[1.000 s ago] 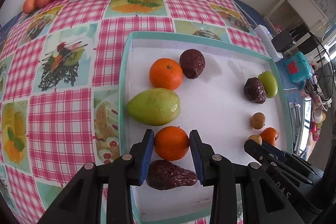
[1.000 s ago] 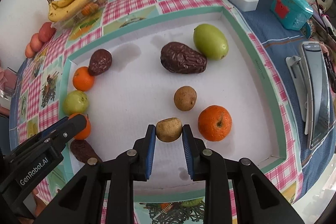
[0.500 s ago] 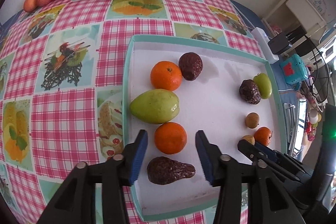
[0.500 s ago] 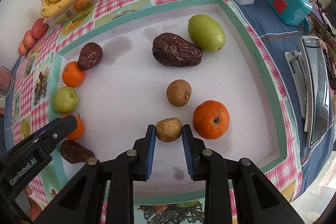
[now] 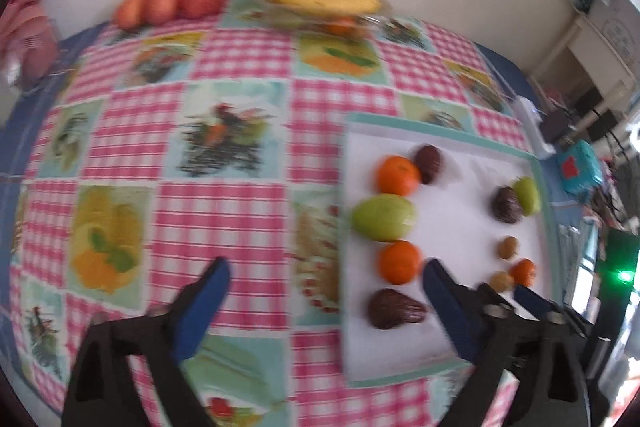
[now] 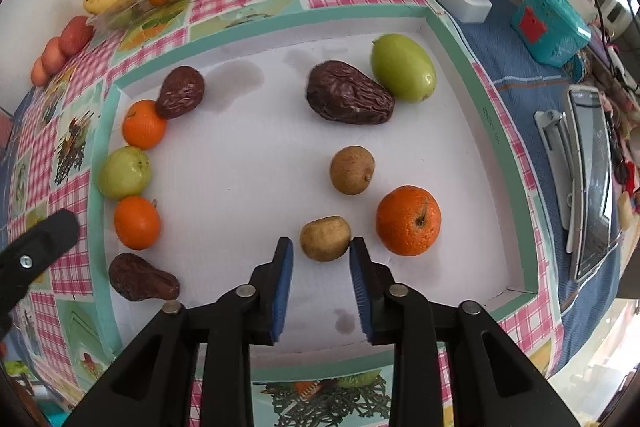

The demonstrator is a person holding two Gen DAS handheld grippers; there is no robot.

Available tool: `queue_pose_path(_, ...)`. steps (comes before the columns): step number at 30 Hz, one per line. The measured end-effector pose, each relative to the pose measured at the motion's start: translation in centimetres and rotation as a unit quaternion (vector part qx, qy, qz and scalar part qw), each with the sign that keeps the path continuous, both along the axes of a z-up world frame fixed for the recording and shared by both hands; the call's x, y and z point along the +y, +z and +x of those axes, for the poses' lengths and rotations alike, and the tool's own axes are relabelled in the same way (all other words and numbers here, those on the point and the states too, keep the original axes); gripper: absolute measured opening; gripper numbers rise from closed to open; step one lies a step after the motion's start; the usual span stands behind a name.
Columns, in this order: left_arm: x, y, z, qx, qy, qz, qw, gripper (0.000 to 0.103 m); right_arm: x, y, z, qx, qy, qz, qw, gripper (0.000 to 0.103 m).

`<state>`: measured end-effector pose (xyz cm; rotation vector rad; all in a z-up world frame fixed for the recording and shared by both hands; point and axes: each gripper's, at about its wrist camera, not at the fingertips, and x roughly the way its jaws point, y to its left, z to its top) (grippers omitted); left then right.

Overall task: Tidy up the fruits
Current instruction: 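Withdraw both open grippers away from the tray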

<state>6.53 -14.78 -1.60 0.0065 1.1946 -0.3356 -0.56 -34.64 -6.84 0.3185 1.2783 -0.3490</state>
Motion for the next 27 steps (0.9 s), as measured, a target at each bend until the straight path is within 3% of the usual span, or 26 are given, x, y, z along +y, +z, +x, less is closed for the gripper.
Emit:
queue_pose_path(1, 0.9, 0.1, 0.1, -0.009, 0.011, 0.011, 0.9998, 0.103, 0.3, 0.1, 0.0, -0.002, 0.002, -0.003, 1.0, 0.055)
queue_pose_path(5, 3.6, 0.0, 0.4, -0.029, 0.039, 0.038, 0.9981, 0.103, 1.7, 0.5, 0.0, -0.009, 0.01, -0.015, 1.0, 0.058)
queue_pose_path(7, 4.9, -0.2, 0.5, -0.033, 0.053, 0.053, 0.9967, 0.103, 2.5, 0.7, 0.1, -0.013, 0.011, -0.019, 1.0, 0.066)
queue_pose_path(14, 6.7, -0.4, -0.1, -0.024, 0.062, 0.075, 0.995, 0.103, 5.3, 1.5, 0.3, -0.036, 0.039, -0.018, 0.998, 0.075)
queue_pose_path(16, 6.8, 0.0, -0.5, -0.034, 0.063, 0.09, 0.9933, 0.103, 5.9, 1.7, -0.1, -0.04, 0.047, -0.019, 0.998, 0.086)
queue_pose_path(27, 9.0, 2.0, -3.5, -0.044, 0.088, 0.175, 0.9796, 0.103, 8.6, 3.3, -2.2, -0.057, 0.072, -0.039, 0.995, 0.087)
